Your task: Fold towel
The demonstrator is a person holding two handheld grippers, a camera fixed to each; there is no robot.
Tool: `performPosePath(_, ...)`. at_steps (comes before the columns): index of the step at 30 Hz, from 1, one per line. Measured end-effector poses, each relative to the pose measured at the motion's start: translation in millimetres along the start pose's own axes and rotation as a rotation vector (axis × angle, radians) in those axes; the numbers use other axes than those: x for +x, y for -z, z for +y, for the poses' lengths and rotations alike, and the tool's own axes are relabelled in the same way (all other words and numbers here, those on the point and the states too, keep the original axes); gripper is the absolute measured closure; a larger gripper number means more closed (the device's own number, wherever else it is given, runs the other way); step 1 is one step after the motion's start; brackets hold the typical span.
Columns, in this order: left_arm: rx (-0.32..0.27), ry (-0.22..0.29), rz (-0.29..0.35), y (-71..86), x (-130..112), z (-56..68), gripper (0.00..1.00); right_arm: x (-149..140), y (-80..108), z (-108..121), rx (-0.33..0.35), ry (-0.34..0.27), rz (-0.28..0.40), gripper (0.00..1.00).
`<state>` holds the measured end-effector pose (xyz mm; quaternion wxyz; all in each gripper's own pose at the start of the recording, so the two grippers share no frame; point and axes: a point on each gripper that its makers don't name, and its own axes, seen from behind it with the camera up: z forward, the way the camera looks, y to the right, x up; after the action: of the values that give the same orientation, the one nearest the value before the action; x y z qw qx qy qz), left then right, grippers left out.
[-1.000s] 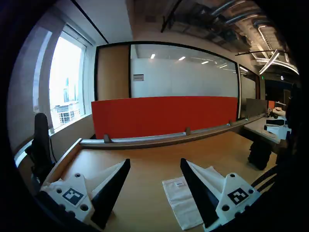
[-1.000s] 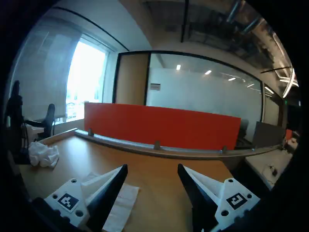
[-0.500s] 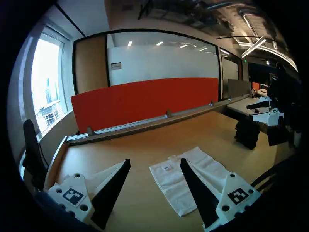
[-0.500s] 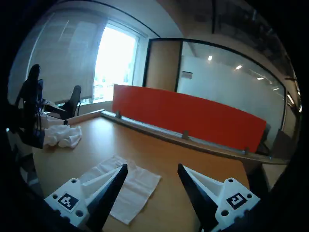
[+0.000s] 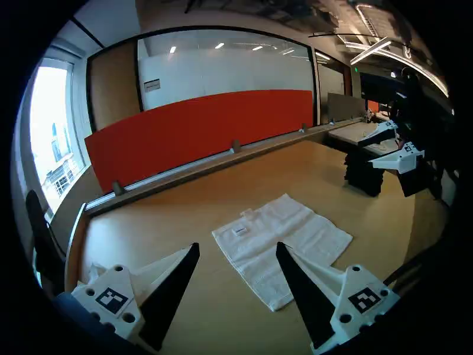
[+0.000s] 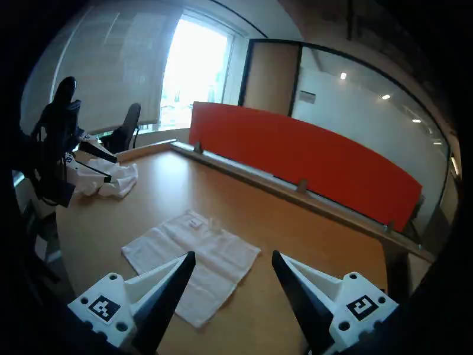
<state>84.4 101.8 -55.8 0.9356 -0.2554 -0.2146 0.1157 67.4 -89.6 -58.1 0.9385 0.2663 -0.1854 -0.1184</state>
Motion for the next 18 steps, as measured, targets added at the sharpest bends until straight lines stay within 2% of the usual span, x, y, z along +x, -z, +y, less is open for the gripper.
performPosePath(5, -0.014, -0.013, -0.037, -9.7, -20, 5.5, 0.04, -18, -9.3, -9, 0.021, 0.025, -0.031, 0.00)
performPosePath(18, -0.062, -0.039, -0.122, -32.9, -73, 28.9, 0.04, -75, -35.4, -36, 0.089, 0.039, -0.122, 0.00)
